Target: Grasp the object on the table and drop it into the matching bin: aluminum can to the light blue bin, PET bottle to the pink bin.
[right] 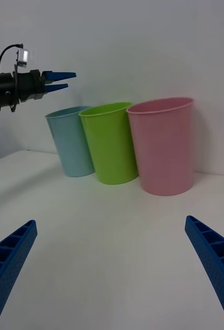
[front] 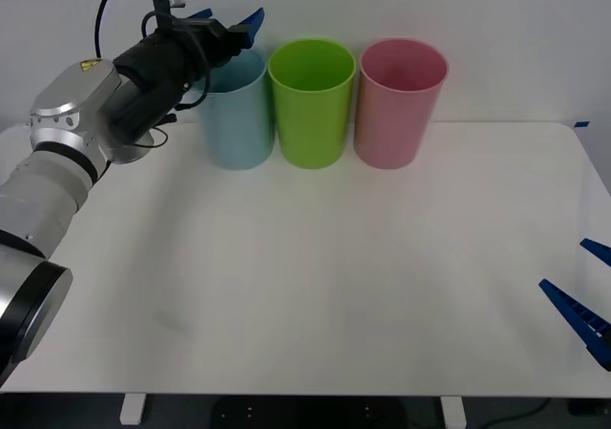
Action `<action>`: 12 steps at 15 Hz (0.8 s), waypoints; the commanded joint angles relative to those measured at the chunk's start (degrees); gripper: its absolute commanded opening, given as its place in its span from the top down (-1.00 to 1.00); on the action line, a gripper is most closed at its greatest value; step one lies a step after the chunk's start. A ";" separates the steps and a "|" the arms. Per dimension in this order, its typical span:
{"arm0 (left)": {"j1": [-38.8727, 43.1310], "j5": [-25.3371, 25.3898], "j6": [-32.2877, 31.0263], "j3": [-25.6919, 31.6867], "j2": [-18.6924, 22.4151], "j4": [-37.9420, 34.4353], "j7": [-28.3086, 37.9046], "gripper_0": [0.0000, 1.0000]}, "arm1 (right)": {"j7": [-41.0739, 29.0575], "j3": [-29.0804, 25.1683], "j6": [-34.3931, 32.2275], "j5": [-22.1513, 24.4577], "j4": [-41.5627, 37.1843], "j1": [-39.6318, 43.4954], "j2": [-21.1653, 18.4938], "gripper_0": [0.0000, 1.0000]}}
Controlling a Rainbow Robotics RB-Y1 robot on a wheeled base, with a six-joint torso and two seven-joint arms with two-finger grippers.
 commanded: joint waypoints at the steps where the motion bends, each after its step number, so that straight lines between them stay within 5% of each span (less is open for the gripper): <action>1: 3.69 3.13 -1.97 -0.03 2.35 -4.18 -0.64 -1.00 | 0.00 0.00 0.00 0.00 0.00 0.00 0.00 -1.00; 9: 23.29 12.45 -6.01 0.76 16.32 -24.66 -1.69 -1.00 | 0.00 0.00 0.00 0.00 0.00 0.00 0.00 -1.00; 12: 30.23 12.01 -9.97 5.25 19.31 -28.79 -1.95 -1.00 | 0.00 0.00 0.00 0.00 0.00 0.00 0.00 -1.00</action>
